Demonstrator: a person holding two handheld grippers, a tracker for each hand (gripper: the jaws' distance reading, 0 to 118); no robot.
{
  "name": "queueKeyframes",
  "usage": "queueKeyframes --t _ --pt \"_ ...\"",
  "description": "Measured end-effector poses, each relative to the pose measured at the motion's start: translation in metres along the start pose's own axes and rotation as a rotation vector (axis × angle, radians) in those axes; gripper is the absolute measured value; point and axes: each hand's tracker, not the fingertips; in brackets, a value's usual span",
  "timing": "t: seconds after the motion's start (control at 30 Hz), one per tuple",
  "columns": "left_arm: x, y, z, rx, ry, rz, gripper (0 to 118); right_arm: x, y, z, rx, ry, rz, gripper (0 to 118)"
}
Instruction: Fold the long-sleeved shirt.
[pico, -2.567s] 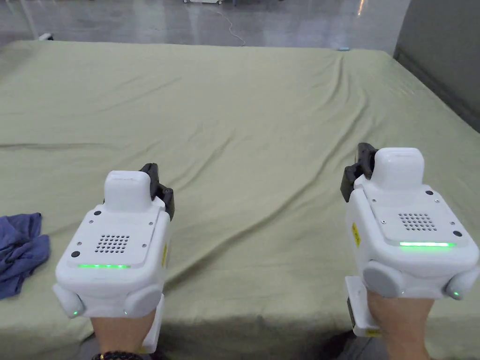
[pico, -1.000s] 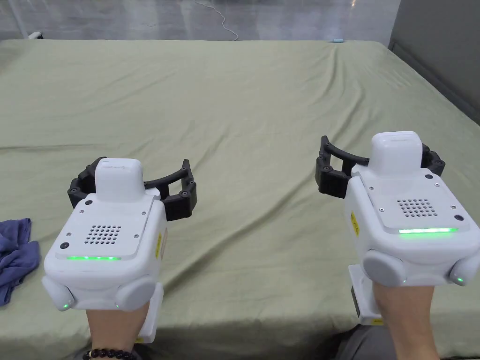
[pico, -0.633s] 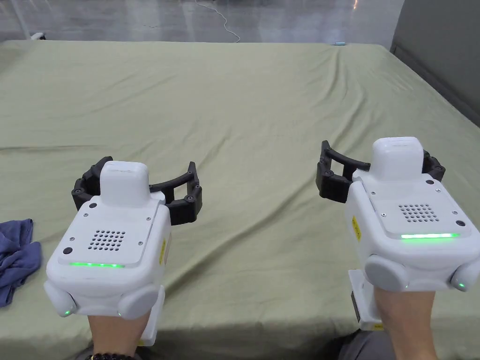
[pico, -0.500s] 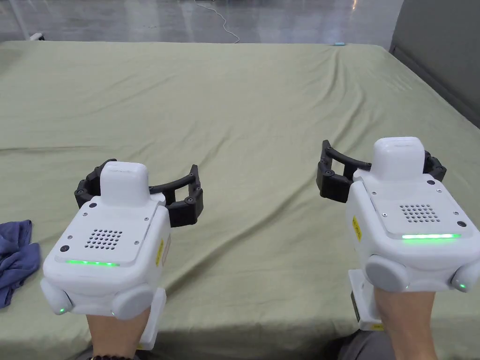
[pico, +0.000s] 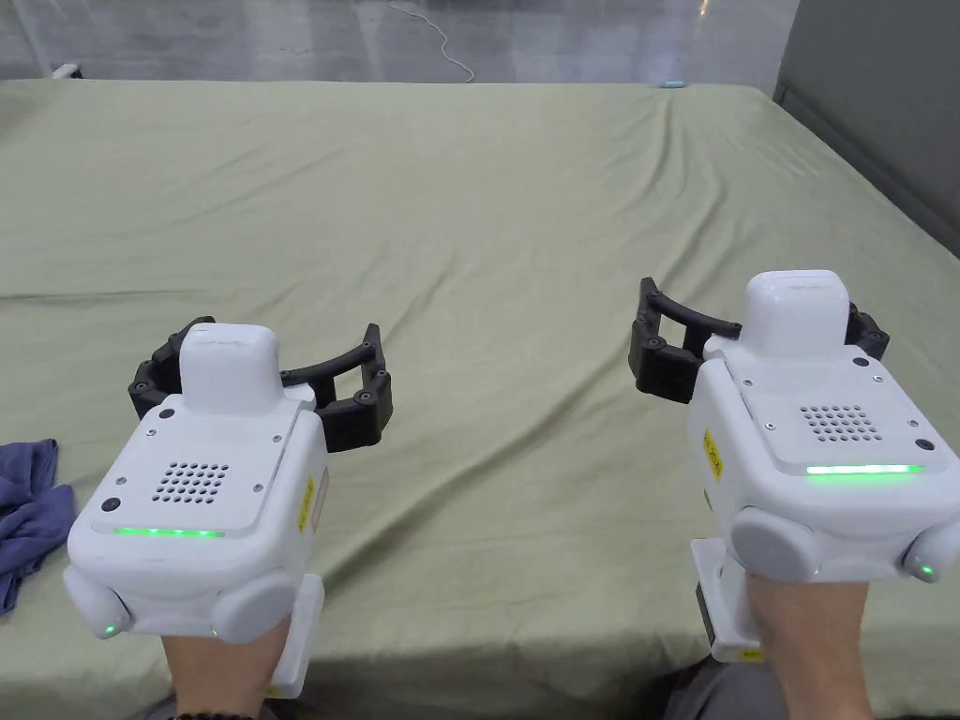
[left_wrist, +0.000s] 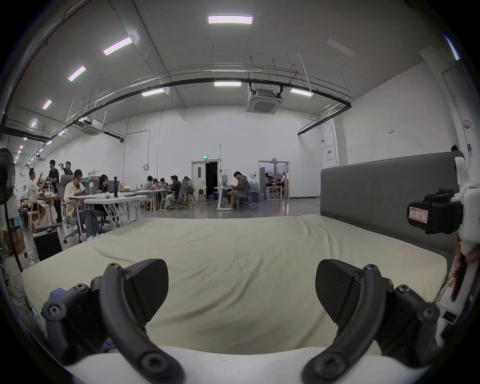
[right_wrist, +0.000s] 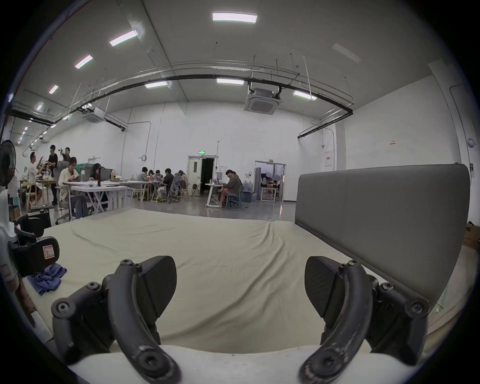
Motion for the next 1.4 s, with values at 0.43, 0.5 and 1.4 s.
queueKeyframes --t 0.43,0.5,1.4 --pt "-0.0005 -0.0007 0.0014 0.001 0.028 -0.023 114 -0.0035 -0.003 -0.0018 -0.01 -0.004 0.018 101" --pt "-0.0006 -0.0015 0.0014 -0.001 0.035 -0.033 114 -0.0047 -0.0024 -0.0017 -0.011 -0.003 0.018 101" --pt "-0.0005 -0.0024 -0.0047 -0.035 0.063 -0.016 114 -0.0034 -0.0092 -0.0076 -0.045 -0.008 0.021 101"
